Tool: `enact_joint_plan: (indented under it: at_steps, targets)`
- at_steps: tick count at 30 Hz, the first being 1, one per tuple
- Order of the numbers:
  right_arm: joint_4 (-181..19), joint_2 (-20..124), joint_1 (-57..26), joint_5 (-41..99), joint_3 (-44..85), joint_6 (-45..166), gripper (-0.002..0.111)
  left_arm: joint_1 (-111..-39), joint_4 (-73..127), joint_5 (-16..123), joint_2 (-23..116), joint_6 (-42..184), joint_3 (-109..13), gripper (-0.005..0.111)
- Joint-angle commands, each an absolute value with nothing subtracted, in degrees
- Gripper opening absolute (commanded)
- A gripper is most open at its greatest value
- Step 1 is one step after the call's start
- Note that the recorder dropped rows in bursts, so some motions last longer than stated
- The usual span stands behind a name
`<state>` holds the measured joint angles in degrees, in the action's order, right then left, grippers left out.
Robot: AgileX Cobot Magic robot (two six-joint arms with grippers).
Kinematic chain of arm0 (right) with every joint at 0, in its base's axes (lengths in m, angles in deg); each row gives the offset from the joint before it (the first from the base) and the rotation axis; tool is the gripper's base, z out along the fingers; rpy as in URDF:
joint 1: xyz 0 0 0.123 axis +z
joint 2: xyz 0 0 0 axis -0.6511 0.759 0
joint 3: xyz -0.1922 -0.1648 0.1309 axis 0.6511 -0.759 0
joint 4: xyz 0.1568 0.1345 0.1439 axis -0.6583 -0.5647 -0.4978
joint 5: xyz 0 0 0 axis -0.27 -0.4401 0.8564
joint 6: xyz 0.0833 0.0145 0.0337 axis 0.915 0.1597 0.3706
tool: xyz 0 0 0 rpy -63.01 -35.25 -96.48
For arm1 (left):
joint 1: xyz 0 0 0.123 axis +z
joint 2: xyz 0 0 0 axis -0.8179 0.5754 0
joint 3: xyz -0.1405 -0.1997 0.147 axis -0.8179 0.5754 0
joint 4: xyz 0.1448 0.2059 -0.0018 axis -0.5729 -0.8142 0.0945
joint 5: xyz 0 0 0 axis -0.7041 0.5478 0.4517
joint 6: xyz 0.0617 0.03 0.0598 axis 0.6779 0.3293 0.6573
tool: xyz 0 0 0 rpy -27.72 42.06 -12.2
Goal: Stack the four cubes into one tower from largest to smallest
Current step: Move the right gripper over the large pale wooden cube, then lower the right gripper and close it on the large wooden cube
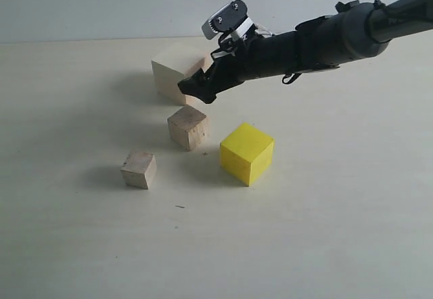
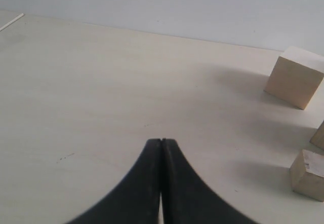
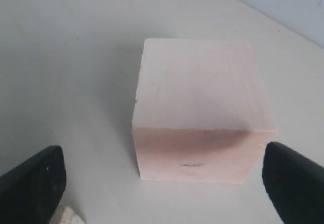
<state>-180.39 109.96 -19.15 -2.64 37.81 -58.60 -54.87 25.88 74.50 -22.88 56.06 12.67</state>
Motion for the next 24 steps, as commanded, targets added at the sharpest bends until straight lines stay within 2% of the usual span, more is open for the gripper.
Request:
enact_joint_plan:
  at_steps: [1,24]
  targets:
    - [-180.84,111.58,-19.26,-2.21,40.15,-59.51,0.105,-54.80,25.65,74.12,-23.25,56.39,12.83,0.000]
    - [-180.84,116.85,-19.26,-2.58,48.13,-59.23,0.105,-54.80,25.65,74.12,-23.25,56.39,12.83,0.000]
